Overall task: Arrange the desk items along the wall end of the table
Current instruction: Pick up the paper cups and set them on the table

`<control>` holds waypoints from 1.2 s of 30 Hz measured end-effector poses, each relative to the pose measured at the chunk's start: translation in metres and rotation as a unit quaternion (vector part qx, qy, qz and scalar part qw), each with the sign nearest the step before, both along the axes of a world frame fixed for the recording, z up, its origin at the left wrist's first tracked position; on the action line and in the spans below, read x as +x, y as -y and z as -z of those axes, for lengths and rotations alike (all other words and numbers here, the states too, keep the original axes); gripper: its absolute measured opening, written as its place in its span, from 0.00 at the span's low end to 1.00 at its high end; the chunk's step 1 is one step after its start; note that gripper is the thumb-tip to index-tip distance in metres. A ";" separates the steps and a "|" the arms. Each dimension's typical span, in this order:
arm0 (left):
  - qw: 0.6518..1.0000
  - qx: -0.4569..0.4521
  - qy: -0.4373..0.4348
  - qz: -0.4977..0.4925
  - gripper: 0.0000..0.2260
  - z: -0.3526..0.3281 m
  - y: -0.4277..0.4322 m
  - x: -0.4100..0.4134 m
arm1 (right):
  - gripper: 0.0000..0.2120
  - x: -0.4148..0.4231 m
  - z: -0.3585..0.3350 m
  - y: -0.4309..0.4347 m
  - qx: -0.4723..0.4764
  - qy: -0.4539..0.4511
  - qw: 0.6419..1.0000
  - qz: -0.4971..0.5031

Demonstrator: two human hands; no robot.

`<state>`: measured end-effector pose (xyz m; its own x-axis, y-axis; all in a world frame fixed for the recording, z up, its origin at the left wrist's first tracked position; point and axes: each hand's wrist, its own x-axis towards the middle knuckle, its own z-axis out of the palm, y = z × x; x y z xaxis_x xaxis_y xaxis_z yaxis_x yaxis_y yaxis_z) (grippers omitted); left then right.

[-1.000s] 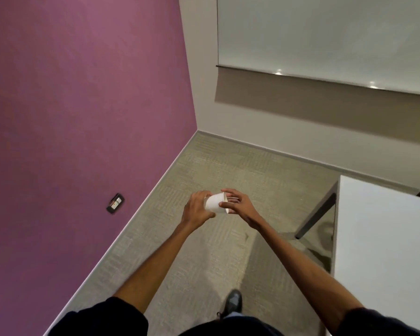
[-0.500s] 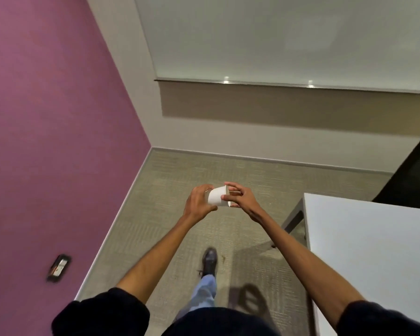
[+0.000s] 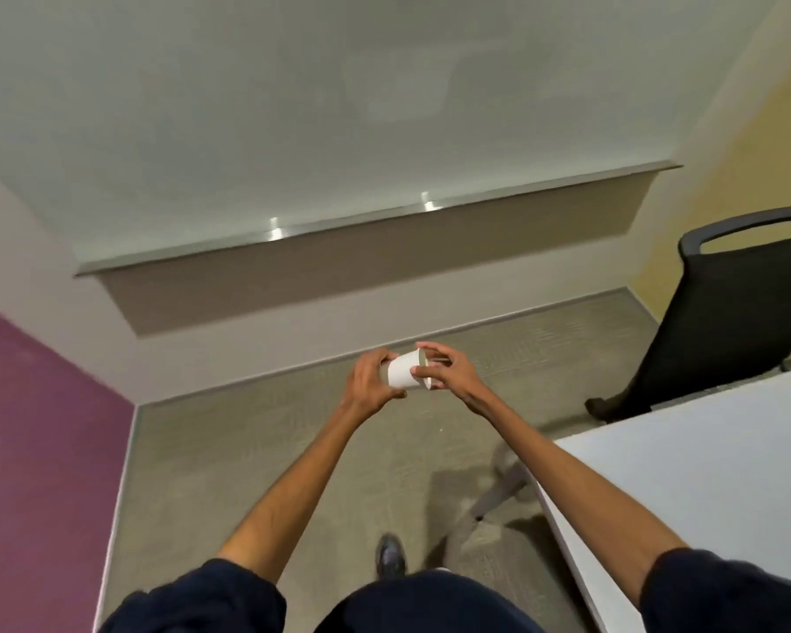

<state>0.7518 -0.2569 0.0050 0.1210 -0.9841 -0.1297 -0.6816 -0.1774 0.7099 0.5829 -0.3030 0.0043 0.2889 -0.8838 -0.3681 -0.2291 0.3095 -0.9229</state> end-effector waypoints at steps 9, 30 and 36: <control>0.989 0.021 -0.031 0.143 0.28 0.013 0.131 -0.035 | 0.24 -0.044 0.000 0.087 0.002 -0.033 0.994 0.100; 0.844 0.120 0.016 0.522 0.29 0.027 0.298 -0.281 | 0.21 -0.243 0.020 0.133 0.030 -0.044 0.896 0.441; 0.766 0.121 0.042 0.630 0.30 0.028 0.286 -0.356 | 0.22 -0.282 0.021 0.094 0.038 -0.071 0.829 0.553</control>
